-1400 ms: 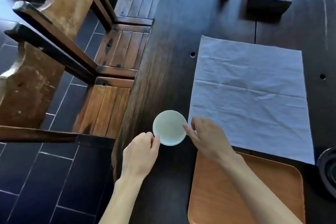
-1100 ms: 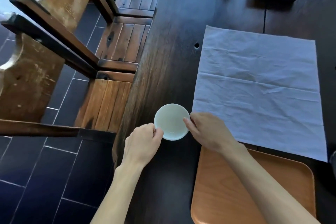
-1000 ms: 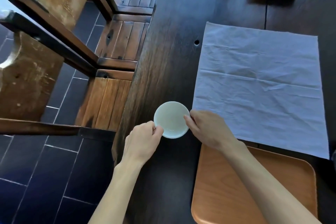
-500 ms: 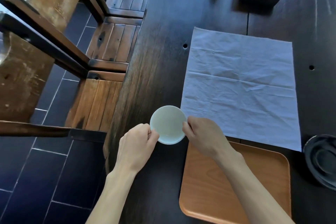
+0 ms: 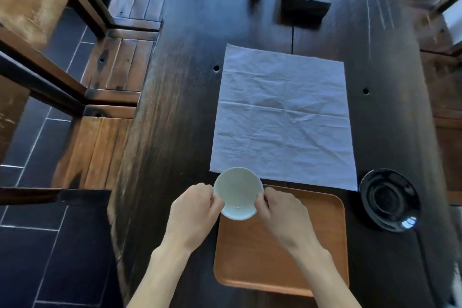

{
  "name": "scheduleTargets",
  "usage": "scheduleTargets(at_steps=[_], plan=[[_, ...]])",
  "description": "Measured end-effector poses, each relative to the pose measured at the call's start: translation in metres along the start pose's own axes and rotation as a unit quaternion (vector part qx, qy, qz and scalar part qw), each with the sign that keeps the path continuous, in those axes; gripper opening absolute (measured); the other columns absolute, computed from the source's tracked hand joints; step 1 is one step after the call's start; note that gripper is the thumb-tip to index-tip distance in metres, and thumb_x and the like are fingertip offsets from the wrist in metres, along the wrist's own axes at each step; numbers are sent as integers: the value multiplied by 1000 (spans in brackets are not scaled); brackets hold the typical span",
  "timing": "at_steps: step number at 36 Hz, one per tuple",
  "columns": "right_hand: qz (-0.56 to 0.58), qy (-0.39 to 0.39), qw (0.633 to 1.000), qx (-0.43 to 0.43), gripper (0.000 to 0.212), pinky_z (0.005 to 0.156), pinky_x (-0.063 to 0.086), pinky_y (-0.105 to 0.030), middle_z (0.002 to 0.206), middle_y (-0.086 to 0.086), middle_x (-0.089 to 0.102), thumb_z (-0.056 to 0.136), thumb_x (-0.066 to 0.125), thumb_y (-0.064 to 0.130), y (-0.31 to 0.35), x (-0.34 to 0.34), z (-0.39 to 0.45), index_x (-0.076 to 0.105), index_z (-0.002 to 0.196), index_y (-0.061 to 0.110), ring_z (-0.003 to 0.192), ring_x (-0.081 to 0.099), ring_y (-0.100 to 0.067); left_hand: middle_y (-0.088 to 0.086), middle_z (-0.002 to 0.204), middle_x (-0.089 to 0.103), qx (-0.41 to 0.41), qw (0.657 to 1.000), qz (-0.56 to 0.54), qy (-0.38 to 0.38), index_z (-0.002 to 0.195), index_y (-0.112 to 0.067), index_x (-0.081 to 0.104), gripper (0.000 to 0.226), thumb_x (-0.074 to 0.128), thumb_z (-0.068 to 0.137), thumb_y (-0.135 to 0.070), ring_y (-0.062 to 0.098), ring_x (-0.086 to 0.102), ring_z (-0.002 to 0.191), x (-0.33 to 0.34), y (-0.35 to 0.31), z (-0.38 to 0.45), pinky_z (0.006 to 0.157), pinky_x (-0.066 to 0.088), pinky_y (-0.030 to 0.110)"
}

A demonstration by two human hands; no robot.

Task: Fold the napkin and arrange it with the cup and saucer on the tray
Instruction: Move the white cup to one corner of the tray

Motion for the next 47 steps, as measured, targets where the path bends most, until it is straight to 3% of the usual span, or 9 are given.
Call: scheduleTargets(at_steps=[3,16,27,32,36,38,43,47], plan=[[20,0,1000,9,41,54,33,-34,64,5,49,103,33,44,-11,7,-2,39,68,24,66,51,-21,-2,63,41,6,1000,13,19,63,-15,33,37,47,94,-28,16,38,59,9,-2,6,60,40,35],[95,2,994,62,43,62,45,-42,63,2,56,100,37,46,-43,30,-8,45,67,20,67,56,-29,-2,72,49,59,993,57,89,71,-13,47,36,41,100,-34,16,48,69,38,-7,20,66,44,33],[101,12,992,76,43,66,47,-41,71,1,63,102,35,46,-51,35,-4,52,75,17,72,59,-25,-2,73,48,68,994,42,80,72,-12,46,36,44,99,-36,16,48,71,40,-10,28,65,42,31],[140,35,987,70,45,58,40,-34,65,6,56,103,35,51,-54,37,-7,42,68,23,62,50,-14,5,70,58,28,992,-53,111,69,-11,52,51,39,101,-48,19,56,67,34,-3,42,64,45,37],[232,45,968,87,50,60,37,-36,58,9,47,101,38,58,-62,42,-13,38,66,22,57,42,-12,2,66,61,45,991,-56,109,68,-15,59,51,38,102,-47,19,60,69,22,-7,64,70,49,41],[256,40,960,105,51,59,36,-35,56,9,45,99,38,60,-65,44,-18,38,65,23,55,41,-10,2,66,59,70,988,-22,139,72,-15,58,51,37,102,-50,19,58,67,24,-16,75,68,48,40],[284,45,949,132,53,58,34,-34,54,8,45,99,39,60,-55,55,-32,37,61,23,54,41,-11,-3,70,50,191,947,183,181,78,-15,50,49,30,103,-51,16,49,63,37,-54,88,65,44,37],[309,51,938,150,53,67,48,-38,71,4,68,101,37,57,-47,66,-35,56,66,21,68,62,-14,-6,74,50,263,916,243,181,83,-19,47,41,29,104,-50,17,52,68,46,-70,88,59,41,32]])
Point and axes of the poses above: each hand's wrist, its own z-axis towards the middle knuckle, its own x-axis out of the palm, y = z × x, the point moved 9 cm from there along z, towards the middle knuckle
